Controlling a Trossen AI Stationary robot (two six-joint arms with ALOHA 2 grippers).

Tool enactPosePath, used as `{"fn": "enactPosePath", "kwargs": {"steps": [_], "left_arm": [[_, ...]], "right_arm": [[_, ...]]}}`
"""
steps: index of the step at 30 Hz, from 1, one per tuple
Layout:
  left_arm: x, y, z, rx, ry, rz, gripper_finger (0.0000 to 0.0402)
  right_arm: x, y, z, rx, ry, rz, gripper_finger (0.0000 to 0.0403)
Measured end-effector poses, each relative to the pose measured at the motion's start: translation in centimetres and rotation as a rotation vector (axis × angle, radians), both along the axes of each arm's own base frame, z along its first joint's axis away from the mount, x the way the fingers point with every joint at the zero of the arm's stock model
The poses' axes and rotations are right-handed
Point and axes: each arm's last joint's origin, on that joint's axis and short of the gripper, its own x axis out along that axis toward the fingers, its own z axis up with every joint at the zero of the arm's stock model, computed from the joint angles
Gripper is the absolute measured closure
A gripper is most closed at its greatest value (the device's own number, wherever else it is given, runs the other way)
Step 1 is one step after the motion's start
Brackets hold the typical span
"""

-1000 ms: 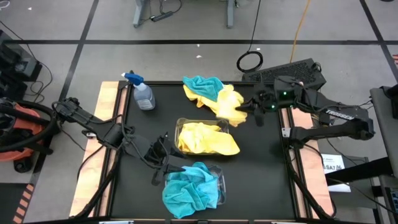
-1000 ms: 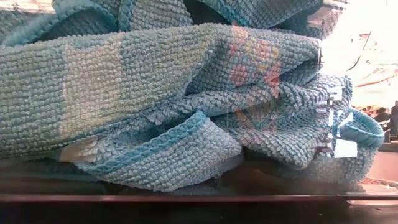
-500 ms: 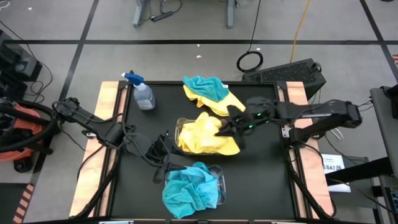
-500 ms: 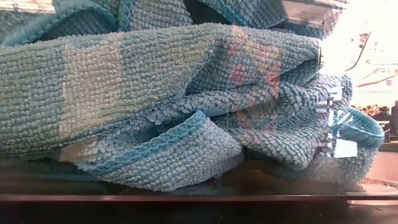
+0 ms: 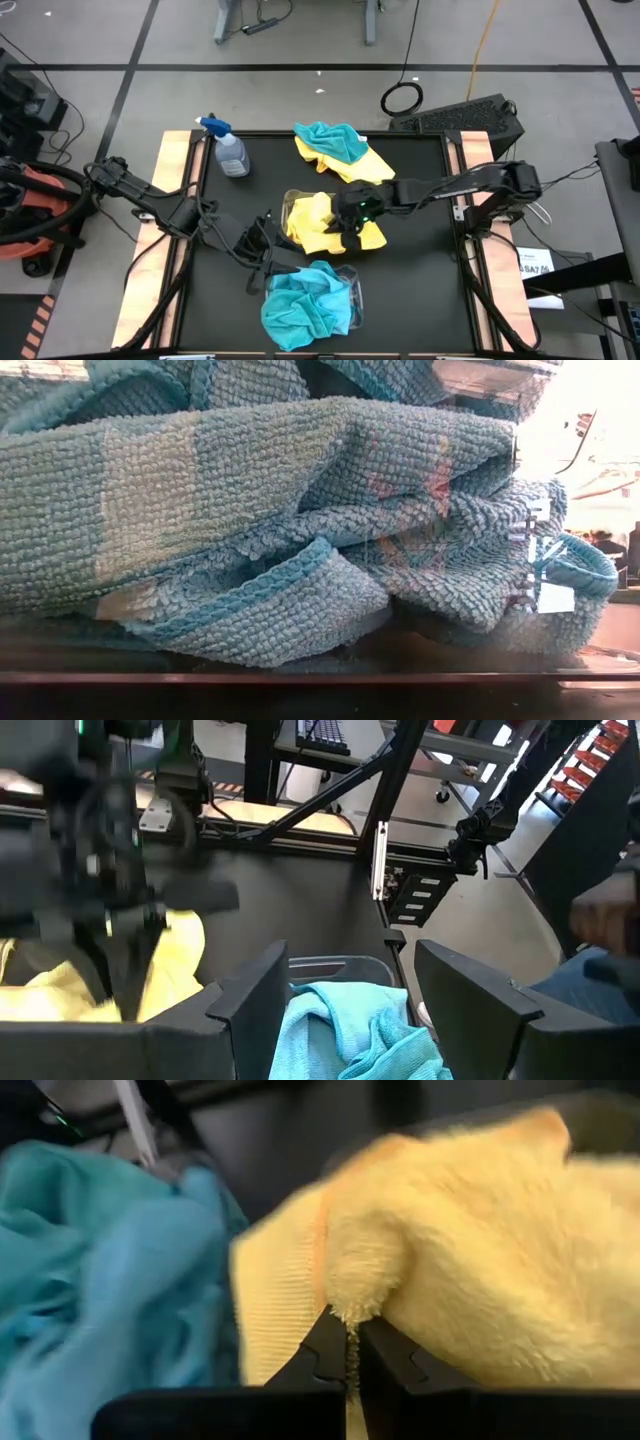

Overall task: Sort microfiber towel by color & place in baskets
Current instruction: Put the yellow microfiber cloth into the top transparent bin

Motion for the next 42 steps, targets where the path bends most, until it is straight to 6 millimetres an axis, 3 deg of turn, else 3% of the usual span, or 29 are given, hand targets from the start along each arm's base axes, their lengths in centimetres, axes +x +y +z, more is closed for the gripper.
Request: {"fn": "enactPosePath", "kwargs": {"steps": [10, 20, 28, 36, 42], "left_arm": [[0.0, 0.0, 0.0, 0.000, 0.000, -0.001, 0.0175], [0.0, 0.0, 0.0, -0.006, 0.002, 0.002, 0.0175], [0.0, 0.0, 0.0, -0.022, 0.006, 0.008, 0.0175], [0.0, 0.0, 0.0, -0.022, 0.006, 0.008, 0.0175], [0.0, 0.0, 0.0, -0.022, 0.006, 0.008, 0.0175]], "right_arm": [[3.0, 0.0, -5.3, 0.040, 0.174, -0.022, 0.0402], [3.7, 0.0, -6.4, 0.075, 0.242, -0.051, 0.0382], [2.8, 0.0, -4.0, 0.084, 0.197, -0.064, 0.0318], [0.9, 0.1, 0.7, 0.088, 0.087, -0.053, 0.0242], [-1.1, 0.2, 4.5, 0.093, -0.021, -0.049, 0.0206]]}}
